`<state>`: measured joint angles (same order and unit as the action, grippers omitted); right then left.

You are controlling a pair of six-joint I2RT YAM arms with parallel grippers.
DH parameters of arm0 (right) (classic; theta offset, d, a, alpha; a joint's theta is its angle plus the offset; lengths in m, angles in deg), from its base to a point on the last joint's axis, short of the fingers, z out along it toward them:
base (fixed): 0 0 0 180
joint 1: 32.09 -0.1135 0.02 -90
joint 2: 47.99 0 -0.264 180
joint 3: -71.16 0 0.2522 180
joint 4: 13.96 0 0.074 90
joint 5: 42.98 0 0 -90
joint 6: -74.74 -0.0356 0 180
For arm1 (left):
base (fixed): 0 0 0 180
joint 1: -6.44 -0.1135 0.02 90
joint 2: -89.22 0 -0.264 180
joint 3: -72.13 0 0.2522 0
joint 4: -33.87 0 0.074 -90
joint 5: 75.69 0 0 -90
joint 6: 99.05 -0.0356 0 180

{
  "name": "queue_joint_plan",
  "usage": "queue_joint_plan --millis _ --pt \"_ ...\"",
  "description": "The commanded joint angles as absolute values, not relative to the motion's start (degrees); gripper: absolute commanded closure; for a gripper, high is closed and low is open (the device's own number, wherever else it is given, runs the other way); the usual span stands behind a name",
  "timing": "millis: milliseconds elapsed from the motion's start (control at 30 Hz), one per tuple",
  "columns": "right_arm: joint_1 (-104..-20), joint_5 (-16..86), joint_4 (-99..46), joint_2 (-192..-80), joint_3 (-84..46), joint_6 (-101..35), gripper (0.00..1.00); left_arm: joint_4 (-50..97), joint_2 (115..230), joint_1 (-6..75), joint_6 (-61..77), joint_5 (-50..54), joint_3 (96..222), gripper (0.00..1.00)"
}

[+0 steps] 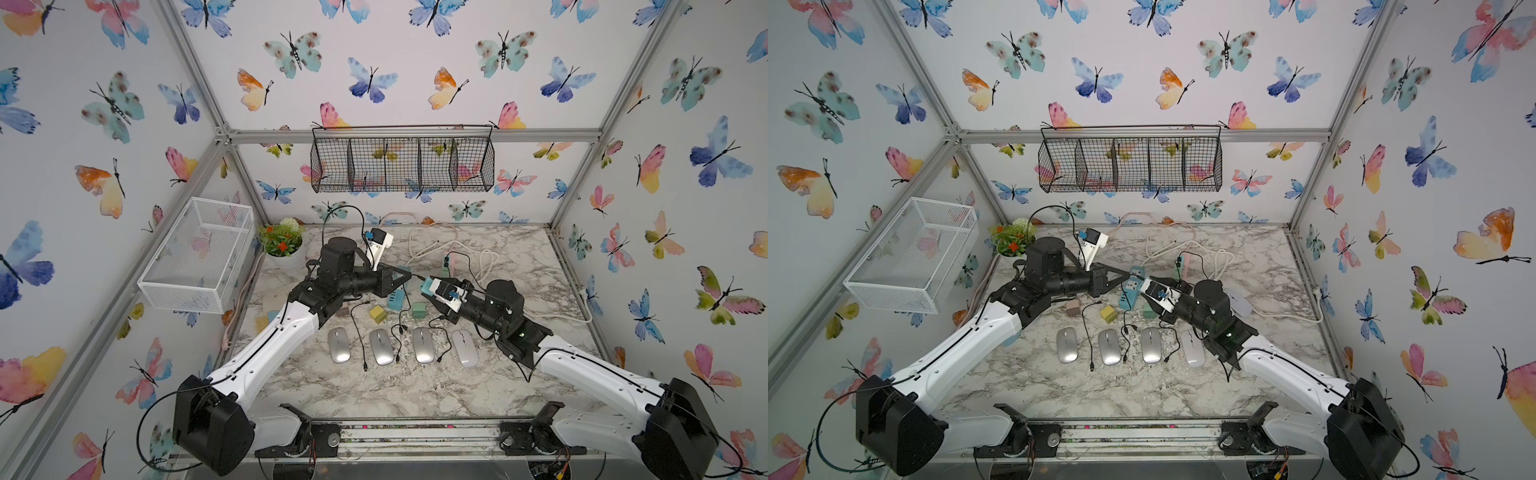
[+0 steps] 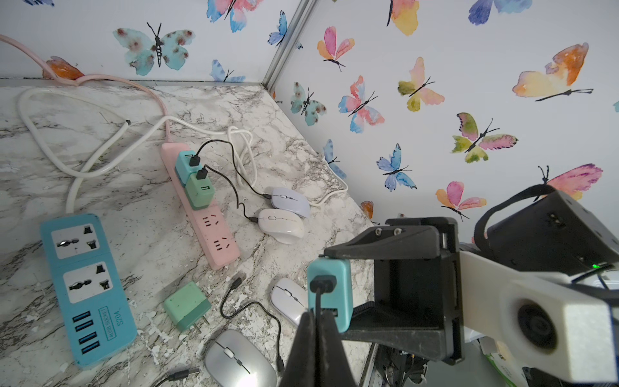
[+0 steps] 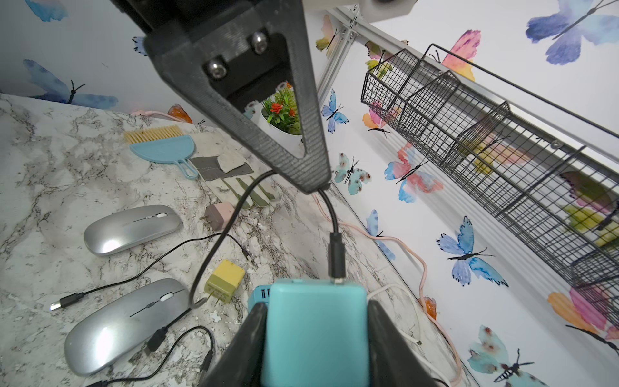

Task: Unplug the wireless mouse
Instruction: Remove the power cord from the plug.

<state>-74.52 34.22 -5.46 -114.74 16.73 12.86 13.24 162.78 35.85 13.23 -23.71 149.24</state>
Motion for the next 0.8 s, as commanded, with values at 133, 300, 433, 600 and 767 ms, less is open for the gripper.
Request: queue_joint_plan --millis 133,300,433,600,767 --pt "-74.80 34.65 -3.77 -114.36 15.83 12.00 0.76 13.87 163.62 35.92 13.09 -25.78 148.73 0.66" --pt "-74.81 34.85 -3.47 -114.35 15.91 11.77 0.76 13.91 163.92 35.92 13.12 -25.94 148.64 0.75" --pt "-74.80 35.57 -3.38 -114.44 16.26 11.64 0.76 13.43 163.95 35.95 12.76 -25.65 148.73 0.92" --pt "-74.80 37.39 -4.93 -115.22 16.22 12.30 0.81 11.94 163.11 35.79 11.81 -23.50 149.29 1.00" --pt "-74.76 42.45 -10.18 -115.54 16.06 14.02 0.92 11.78 160.25 32.23 12.70 -23.35 148.83 1.00"
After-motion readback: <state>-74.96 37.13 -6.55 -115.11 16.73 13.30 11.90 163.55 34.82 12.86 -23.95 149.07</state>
